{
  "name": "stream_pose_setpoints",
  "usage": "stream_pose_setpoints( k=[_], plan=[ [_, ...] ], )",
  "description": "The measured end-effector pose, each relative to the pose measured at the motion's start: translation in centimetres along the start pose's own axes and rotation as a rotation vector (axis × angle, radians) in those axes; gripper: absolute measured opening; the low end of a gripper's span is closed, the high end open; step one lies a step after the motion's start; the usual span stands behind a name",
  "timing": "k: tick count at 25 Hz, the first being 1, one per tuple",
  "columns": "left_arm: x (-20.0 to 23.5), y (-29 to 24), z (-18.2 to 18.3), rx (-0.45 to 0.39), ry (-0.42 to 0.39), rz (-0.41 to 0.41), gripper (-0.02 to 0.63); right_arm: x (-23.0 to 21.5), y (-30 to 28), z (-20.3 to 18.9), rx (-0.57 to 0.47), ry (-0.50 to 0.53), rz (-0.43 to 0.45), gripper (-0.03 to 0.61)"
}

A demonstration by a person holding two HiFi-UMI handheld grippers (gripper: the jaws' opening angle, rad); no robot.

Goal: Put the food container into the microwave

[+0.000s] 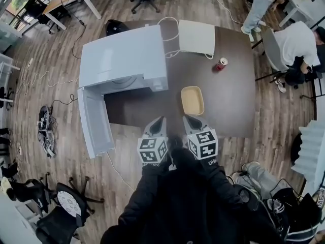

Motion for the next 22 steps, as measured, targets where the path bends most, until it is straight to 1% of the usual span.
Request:
stream_pose_setpoints(
  k=[4,11,18,22],
  plan=[
    [0.8,-1.9,-1.5,0.053,0.009,-0.006,0.032,-1.8,-1.6,-1.7,0.053,-0.022,-0.026,0.025],
    [2.3,-4.7,-4.3,0.128,0.034,-0.008,0.033,-3.9,-4.3,-5.5,0.156,-0.02,-0.061,0.025],
    [3.5,-7.5,-7.2,0.196,0.047,-0.006,0.032,-5.9,-7.1,-9.1,0.258,0.005,-0.081,0.025],
    [4.1,-8.5,-8.5,0.227,0.053,-0.001,0.034,-6.9,-8.8,-10.5,0.299,0.021,-0.085,0.026]
  ],
)
Point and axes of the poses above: the fingertips, and each gripper's own axes: y backward along the fingers, x to its left, z out of its top, the point moved 2 cm from there along y, backward along the fingers, and after that the axes turned 2 degrees about -y, right-handed, at the moved point
